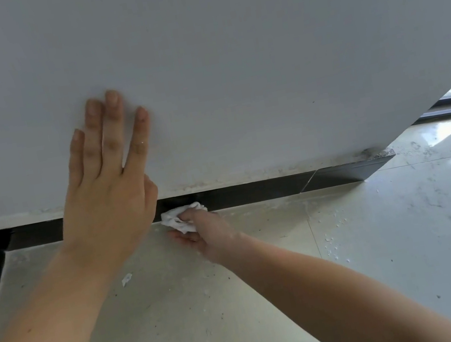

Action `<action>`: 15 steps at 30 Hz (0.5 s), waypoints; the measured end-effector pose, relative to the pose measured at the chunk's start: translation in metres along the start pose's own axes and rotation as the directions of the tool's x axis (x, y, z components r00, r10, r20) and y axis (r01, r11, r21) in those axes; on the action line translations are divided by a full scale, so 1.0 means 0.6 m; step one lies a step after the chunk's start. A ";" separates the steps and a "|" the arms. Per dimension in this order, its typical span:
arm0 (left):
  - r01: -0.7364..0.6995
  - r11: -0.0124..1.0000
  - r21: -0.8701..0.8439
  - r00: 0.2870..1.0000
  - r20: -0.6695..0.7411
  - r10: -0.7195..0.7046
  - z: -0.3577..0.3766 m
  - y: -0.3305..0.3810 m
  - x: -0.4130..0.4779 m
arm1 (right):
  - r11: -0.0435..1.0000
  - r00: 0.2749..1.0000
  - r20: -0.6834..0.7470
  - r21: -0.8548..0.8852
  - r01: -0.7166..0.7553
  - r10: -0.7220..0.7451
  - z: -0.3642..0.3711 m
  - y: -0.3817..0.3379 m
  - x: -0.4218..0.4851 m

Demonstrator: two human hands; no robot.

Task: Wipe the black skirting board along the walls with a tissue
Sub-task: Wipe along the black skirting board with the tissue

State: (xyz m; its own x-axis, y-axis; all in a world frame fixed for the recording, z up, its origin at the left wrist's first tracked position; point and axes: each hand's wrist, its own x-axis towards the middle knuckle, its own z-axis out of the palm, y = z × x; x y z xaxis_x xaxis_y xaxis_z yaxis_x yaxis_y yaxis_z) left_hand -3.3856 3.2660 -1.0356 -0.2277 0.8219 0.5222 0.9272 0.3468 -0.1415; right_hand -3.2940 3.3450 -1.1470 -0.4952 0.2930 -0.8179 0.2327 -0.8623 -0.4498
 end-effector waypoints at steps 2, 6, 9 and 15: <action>0.012 1.000 0.006 1.000 -0.007 -0.012 0.006 0.003 -0.001 | 0.999 0.998 -0.049 -0.021 -0.032 0.031 -0.004 -0.010 -0.006; 0.054 0.998 -0.010 0.998 -0.017 -0.054 0.016 0.014 0.002 | 0.998 0.990 -0.140 0.061 0.018 -0.009 -0.086 -0.056 -0.049; 0.052 0.999 -0.006 0.998 -0.016 -0.052 0.020 0.019 0.003 | 0.986 0.946 -0.314 0.113 0.123 -0.082 -0.183 -0.111 -0.096; 0.053 0.998 -0.036 0.999 0.002 -0.053 0.012 0.023 0.004 | 0.823 0.704 -0.664 0.236 0.516 -0.251 -0.347 -0.183 -0.173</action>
State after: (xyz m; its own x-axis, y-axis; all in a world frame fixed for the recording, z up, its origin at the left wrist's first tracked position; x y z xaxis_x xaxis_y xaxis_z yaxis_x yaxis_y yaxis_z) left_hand -3.3755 3.2759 -1.0420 -0.2772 0.8030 0.5275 0.9239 0.3735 -0.0831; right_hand -3.0940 3.4955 -1.0876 0.1486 0.6972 -0.7013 -0.2621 -0.6561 -0.7077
